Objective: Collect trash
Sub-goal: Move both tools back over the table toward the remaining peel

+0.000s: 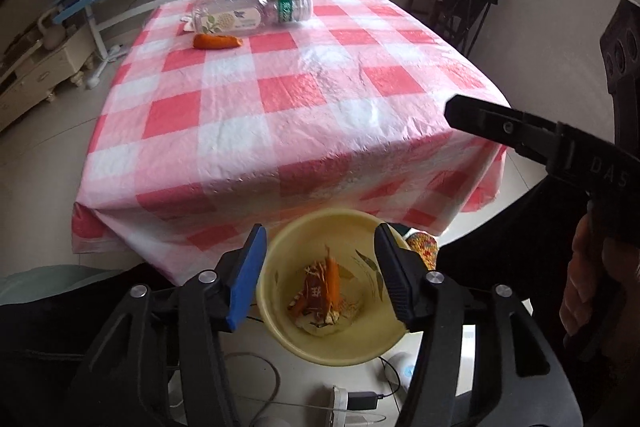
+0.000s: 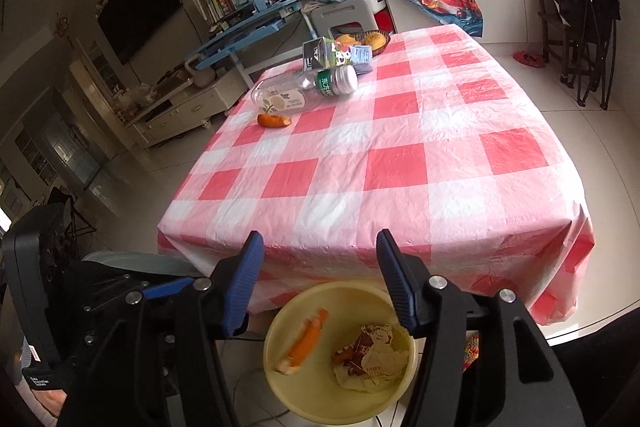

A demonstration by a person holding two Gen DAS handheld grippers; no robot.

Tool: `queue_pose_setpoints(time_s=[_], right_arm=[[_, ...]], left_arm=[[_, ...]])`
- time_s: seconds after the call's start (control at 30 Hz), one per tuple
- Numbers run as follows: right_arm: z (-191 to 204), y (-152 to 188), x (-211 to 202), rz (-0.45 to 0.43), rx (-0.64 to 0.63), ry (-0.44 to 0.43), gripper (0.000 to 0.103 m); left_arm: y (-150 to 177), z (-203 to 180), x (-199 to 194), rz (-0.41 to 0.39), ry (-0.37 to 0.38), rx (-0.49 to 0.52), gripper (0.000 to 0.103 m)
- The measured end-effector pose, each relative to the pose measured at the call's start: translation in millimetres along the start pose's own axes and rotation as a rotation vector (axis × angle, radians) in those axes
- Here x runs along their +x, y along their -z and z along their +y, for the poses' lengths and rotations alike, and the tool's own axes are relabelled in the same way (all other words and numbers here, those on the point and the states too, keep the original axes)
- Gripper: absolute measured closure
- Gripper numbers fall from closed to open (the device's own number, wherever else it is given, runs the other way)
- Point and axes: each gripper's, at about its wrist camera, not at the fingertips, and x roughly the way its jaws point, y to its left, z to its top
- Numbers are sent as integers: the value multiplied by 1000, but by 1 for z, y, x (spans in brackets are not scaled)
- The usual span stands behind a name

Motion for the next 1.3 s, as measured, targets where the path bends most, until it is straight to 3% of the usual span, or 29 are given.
queue_pose_setpoints(time_s=[0.23,0.47,0.93,1.3], right_arm=[[3,-2,-4,-14,-26,8,43],[12,0,-2,-23,-83,20,40],[18,-12,7,-10,-96,-3,36],[35,-52,41,77,-277,-9,35]], left_arm=[[-5,36,-14,-83,-106,-154,41],[-13,63,-20,-130,-138,-274,40],[-56,79,-21,-179,-170,-312,32],[-104,95,22,-155,-162,-374,31]])
